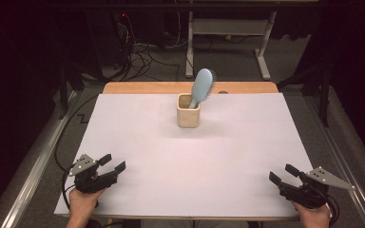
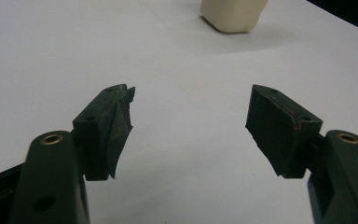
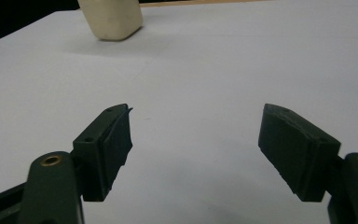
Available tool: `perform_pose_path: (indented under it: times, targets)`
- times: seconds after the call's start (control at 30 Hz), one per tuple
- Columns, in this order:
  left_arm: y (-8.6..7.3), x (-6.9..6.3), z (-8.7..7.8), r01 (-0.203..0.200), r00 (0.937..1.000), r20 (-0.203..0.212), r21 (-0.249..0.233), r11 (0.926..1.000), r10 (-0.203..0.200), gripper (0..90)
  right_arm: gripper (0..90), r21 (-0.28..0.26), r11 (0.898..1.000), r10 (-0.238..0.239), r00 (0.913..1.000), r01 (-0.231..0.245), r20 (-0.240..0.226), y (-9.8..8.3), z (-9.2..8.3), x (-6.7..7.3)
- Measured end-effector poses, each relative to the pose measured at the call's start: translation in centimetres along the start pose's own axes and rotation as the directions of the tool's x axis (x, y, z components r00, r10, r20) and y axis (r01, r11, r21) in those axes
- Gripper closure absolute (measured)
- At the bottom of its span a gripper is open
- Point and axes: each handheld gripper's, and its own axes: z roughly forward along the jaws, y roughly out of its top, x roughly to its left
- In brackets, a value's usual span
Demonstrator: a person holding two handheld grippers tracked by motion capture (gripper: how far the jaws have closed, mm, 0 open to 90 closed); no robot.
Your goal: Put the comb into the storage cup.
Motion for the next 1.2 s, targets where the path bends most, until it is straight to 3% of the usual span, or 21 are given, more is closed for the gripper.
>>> perform_pose_path:
  times: [1.2]
  targets:
    - [-0.14, 0.19, 0.19, 0.001, 1.0, -0.001, 0.024, 0.9997, -0.001, 31.2, 25.5, 0.033, 0.999, -0.015, 0.9999, 0.015, 0.003, -0.96, 0.3, 0.16]
